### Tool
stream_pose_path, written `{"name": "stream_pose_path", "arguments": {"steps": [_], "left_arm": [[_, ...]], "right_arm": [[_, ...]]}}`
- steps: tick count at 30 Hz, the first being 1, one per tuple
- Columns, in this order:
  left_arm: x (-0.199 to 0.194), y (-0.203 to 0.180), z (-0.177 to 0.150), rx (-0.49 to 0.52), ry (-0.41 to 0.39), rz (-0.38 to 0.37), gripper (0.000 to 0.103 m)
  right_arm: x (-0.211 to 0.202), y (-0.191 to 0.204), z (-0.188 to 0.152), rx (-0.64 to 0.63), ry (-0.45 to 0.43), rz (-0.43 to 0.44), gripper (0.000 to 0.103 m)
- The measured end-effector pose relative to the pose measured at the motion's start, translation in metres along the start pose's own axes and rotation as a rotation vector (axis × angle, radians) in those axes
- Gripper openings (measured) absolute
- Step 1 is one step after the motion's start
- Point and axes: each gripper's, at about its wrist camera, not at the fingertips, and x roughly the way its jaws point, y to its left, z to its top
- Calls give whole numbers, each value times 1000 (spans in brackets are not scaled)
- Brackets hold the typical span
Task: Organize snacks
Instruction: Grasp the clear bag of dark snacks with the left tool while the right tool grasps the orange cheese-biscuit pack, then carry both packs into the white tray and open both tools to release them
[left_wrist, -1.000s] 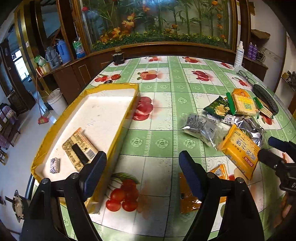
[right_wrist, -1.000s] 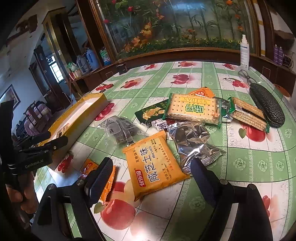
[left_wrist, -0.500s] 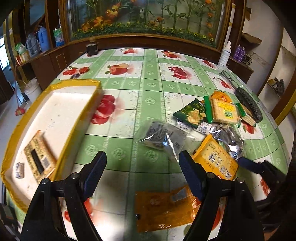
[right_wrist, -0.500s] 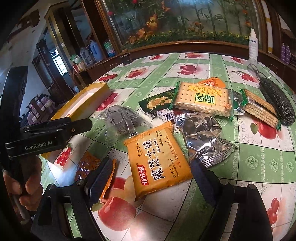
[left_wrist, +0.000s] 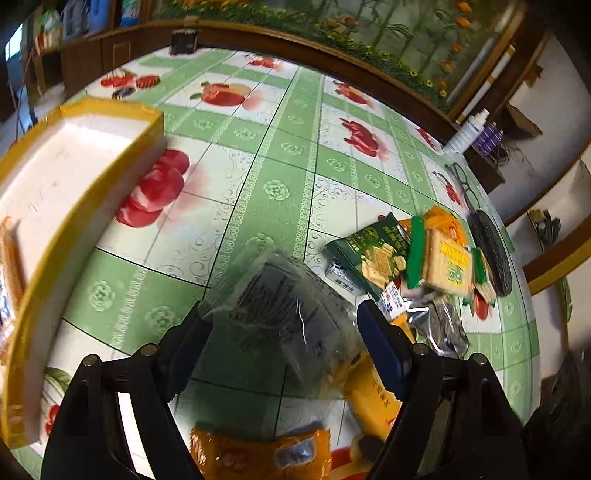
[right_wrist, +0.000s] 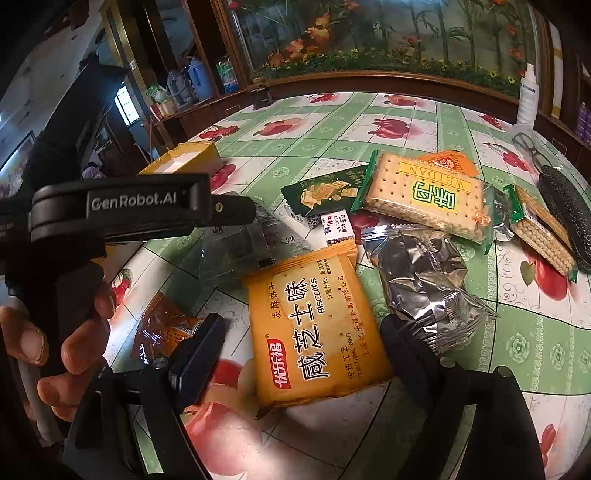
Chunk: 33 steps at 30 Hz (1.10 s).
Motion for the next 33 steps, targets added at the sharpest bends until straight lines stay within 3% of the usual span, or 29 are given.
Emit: {"name": "stream_pose_path", "arguments": {"steps": [2, 7, 9, 11, 14, 20, 25, 33], "left_arm": [[9, 1, 2, -29, 22, 4, 80], [11, -3, 1, 12, -20, 45, 80], [10, -4, 2, 39, -33, 48, 65], [8, -4, 3, 66, -38, 50, 58], [3, -1, 1, 95, -46, 51, 53], [-14, 11, -2, 103, -83, 34, 41], [-36, 18, -7, 113, -122, 33, 33], [-63, 30, -18, 133, -179, 34, 32]], "right_arm": [[4, 0, 0, -6, 10, 4, 88], [11, 3, 4, -32, 21, -1, 89], [13, 6, 5, -51, 26, -20, 88], [15, 10, 5, -70, 31, -43, 86], [14, 11, 4, -87, 30, -81, 73], [8, 7, 2, -52, 14, -74, 72], [-6, 7, 2, -22, -28, -42, 72], [-33, 17, 8, -6, -100, 3, 72]]}}
